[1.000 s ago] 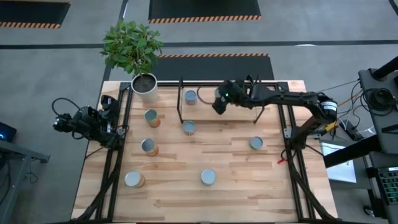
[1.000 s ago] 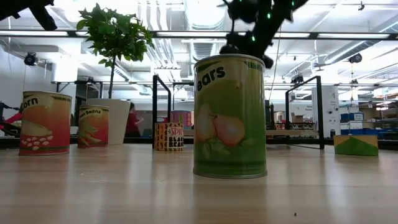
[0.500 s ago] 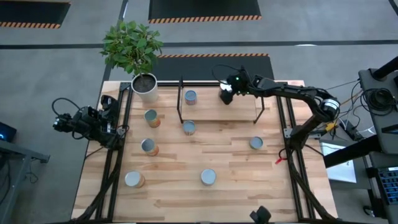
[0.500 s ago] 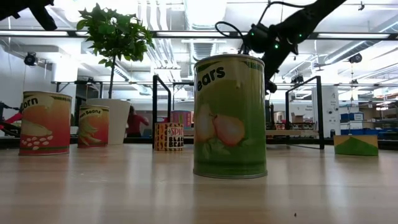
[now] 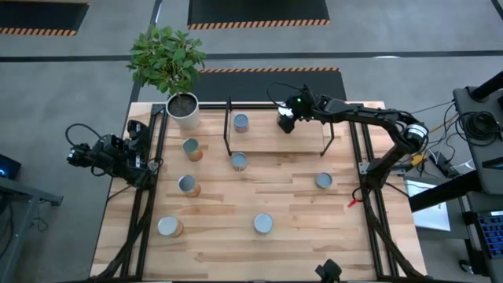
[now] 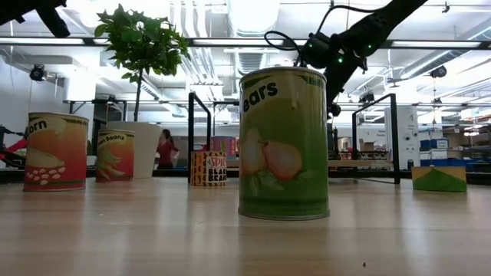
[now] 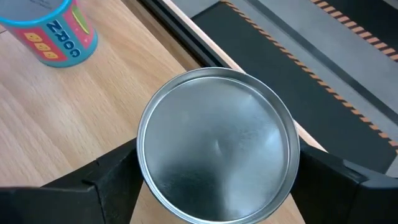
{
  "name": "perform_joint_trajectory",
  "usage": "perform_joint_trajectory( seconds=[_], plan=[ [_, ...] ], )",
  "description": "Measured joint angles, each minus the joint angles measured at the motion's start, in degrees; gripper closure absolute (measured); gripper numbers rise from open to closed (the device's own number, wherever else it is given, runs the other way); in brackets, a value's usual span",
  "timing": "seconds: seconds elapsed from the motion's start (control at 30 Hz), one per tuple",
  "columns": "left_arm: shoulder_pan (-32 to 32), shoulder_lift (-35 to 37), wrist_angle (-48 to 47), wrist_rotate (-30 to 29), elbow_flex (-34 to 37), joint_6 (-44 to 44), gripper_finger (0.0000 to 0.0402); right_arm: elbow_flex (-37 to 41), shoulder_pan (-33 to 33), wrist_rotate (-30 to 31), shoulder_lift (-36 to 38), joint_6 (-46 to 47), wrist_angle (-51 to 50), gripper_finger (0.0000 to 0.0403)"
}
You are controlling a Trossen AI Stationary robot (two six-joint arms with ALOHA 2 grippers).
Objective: Pick and place cans onto a shelf
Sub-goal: Put the canned oranges on the shelf, then put the canned pears on the shelf
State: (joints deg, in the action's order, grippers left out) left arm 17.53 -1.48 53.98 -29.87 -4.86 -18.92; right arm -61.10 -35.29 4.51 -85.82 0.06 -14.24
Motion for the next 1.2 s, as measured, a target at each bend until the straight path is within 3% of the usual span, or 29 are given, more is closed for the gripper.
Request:
perform_joint_trajectory(
  seconds=[0.4,0.73,0.87,1.0,1.2],
  plan=[
    [0.0,0.0,0.0,0.0,0.0,0.0,0.0401,0.0,0.0,0.0,1.1,1.5,-0.1,0.0042],
    [0.0,0.0,0.0,-0.1,0.0,0.0,0.0401,-0.1,1.6,-1.3,14.0,5.2,-1.7,0.0044],
    [0.0,0.0,0.0,-0.1,0.0,0.0,0.0401,0.2,6.9,-5.6,19.4,6.0,-1.8,0.0061],
    [0.0,0.0,0.0,0.0,0.0,0.0,0.0401,1.9,16.0,-6.1,23.2,4.5,-1.7,0.0079],
    [0.0,-1.2,-0.4,6.2,0.0,1.9,0.0401,6.9,30.8,-5.2,25.6,4.9,-1.6,0.0100]
  ],
)
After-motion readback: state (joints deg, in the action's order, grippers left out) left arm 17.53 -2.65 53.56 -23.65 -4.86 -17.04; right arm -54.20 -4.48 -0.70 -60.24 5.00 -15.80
